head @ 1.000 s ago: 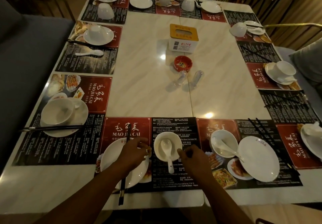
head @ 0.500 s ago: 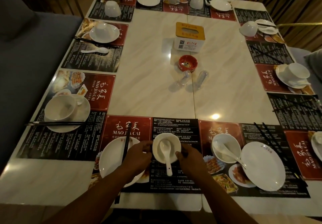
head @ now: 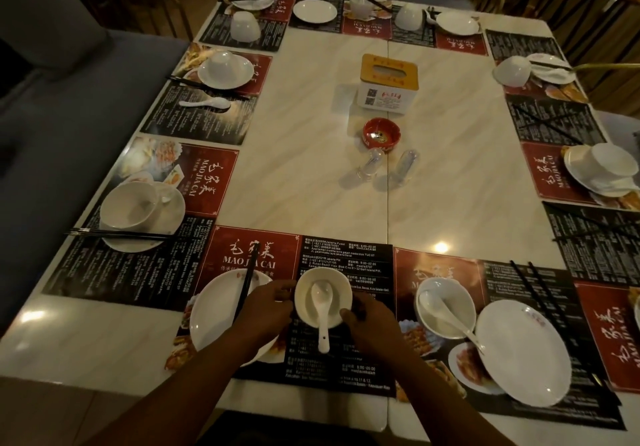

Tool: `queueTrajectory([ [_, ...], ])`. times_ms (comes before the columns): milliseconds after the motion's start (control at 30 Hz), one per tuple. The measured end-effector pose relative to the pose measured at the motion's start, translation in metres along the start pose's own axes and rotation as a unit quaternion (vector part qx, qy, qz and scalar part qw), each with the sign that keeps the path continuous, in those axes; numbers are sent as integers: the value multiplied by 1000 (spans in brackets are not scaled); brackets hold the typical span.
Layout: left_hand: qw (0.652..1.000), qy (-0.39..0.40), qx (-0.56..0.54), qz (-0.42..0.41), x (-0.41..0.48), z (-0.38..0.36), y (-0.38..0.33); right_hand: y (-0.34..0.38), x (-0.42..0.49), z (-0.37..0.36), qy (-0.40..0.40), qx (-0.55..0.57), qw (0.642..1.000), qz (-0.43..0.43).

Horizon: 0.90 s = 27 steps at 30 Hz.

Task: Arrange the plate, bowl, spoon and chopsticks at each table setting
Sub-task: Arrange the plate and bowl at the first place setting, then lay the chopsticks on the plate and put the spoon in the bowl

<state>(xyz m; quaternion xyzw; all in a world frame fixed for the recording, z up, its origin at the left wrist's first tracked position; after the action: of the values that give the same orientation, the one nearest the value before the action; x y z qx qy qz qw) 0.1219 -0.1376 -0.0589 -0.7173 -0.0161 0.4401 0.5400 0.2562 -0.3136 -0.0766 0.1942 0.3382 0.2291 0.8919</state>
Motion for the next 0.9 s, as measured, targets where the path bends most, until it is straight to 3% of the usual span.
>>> queueTrajectory([
  [333, 999, -10, -31, 3, -5, 17, -2, -4, -17, 5, -16, 26, 999, -14],
  [667, 994, -99, -44, -35, 2, 100, -30, -49, -65, -3, -1, -89, 996, -27],
  [900, 994, -49, -7, -92, -8, 44, -46, -66, -94, 5, -1, -112, 992, -58],
])
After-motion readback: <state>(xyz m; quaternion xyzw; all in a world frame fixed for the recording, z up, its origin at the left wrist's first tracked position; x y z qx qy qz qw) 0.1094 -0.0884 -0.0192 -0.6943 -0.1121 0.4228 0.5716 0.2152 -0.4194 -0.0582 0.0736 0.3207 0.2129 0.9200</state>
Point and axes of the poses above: each hand's wrist, its own x-axis towards the middle knuckle, its own z-axis out of the back of the hand, y = z × x, the point moved 8 cm from there along x, towards the middle knuckle, and after that the axes turned 15 degrees about -x, right-handed, at the moved point
